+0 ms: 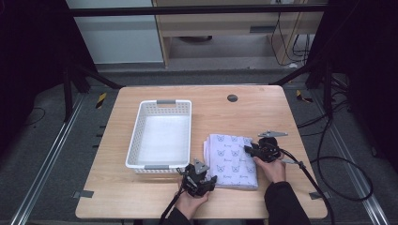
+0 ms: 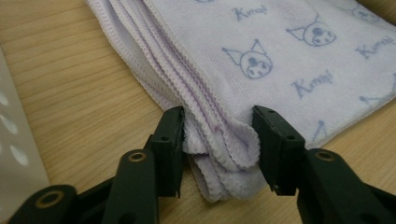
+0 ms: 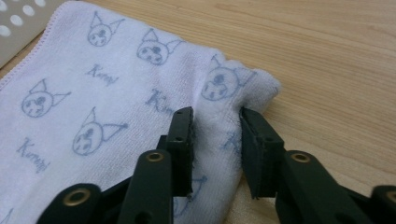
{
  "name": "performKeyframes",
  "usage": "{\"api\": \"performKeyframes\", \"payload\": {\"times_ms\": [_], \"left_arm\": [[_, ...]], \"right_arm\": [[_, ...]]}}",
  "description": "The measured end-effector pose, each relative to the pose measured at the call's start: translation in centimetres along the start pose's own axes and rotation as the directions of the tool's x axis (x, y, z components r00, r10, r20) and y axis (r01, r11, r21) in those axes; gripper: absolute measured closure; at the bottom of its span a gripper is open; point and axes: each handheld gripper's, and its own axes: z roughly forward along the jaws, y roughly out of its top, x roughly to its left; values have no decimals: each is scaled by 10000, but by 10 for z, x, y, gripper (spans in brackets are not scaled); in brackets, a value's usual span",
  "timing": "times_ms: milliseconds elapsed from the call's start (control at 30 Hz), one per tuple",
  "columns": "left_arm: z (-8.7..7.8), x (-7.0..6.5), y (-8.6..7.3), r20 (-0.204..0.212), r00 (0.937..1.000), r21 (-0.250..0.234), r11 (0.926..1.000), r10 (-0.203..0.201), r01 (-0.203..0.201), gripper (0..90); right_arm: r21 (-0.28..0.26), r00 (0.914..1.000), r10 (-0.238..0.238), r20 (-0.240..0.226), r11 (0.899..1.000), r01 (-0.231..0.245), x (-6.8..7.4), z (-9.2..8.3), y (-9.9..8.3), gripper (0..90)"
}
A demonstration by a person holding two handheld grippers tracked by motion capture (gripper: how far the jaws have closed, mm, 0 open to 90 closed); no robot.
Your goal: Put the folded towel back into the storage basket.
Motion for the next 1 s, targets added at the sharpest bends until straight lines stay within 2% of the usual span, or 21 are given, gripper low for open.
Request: {"api": "performKeyframes", "payload": {"times_ms": [133, 267, 400, 467, 733, 767, 1000], "left_arm": [[-2, 4, -1, 290, 9992, -222, 9994, -265, 272, 641], [-4, 2, -1, 220, 9996, -411, 9990, -147, 156, 713], [-8, 2, 0, 301, 9995, -539, 9984, -125, 141, 729], [-11, 1, 2, 337, 9994, -617, 9980, -112, 133, 732], [-25, -5, 10, 372, 9987, -875, 9957, 349, -316, 734], [-28, -5, 12, 287, 9985, -907, 9949, 476, -448, 734], [-41, -4, 20, 388, 9973, -1145, 9918, 621, -573, 734]], "right_arm": [[-89, 10000, -30, -7, 10000, 30, 1, -1, 0, 754], [-161, 9999, -138, 26, 9998, 138, 2, -3, 1, 772], [-277, 9996, -278, 56, 9992, 279, 3, -7, 2, 777], [-459, 9991, -431, 53, 9980, 433, 6, -14, 5, 777], [-841, 9952, -943, 253, 9918, 961, 15, -31, 14, 777], [-890, 9954, -929, 253, 9915, 948, 16, -33, 15, 777], [-1336, 9953, -950, 180, 9863, 965, 21, -47, 21, 777]]}}
